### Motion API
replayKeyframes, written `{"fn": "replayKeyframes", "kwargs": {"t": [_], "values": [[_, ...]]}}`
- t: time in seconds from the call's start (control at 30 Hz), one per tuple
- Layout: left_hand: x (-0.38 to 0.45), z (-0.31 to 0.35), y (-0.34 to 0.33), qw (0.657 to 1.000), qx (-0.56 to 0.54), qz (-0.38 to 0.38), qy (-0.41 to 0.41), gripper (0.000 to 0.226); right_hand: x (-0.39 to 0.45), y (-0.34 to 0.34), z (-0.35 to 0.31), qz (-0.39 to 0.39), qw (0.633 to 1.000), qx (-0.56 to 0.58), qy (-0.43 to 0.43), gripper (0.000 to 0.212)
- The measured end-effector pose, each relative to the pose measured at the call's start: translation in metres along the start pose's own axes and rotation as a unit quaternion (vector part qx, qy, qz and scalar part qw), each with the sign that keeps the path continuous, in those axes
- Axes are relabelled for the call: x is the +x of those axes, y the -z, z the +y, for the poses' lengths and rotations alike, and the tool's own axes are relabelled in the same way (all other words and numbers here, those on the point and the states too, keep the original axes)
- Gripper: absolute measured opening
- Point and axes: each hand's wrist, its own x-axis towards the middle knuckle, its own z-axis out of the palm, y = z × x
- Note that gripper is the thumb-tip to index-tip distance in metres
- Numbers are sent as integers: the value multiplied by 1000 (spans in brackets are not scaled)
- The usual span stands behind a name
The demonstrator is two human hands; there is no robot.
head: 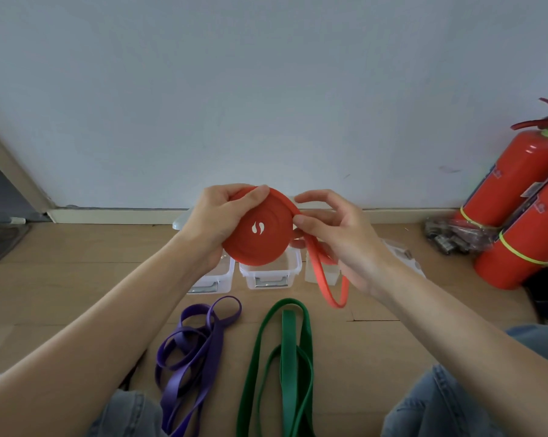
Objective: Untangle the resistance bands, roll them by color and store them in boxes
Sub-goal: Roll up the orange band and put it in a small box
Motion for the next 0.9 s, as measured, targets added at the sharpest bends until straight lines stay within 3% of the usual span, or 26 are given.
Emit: {"fn": "replayKeyframes", "kwargs": {"t": [0.23, 0.33, 0.43, 0.57, 0.77, 0.9], "values": [[-1, -3, -11, 991, -105, 86, 10, 15, 4, -10, 10, 23, 1000, 12, -7, 20], [-1, -1, -4, 996, -78, 28, 45, 16, 5, -4, 7, 38, 997, -57, 20, 15], [-3, 0, -3, 997, -34, -41, 61, 20, 4, -1, 2, 28, 990, -130, 54, 23], [-6, -2, -7, 998, 13, -43, 52, 24, 1, -4, 4, 27, 982, -169, 80, 24], [-3, 1, -5, 993, 94, 10, -74, 25, -1, -1, -3, 2, 999, -38, 37, 16], [-2, 4, -3, 998, 37, -9, -52, 20, 3, 2, -2, 20, 1000, 1, 19, 9]]}}
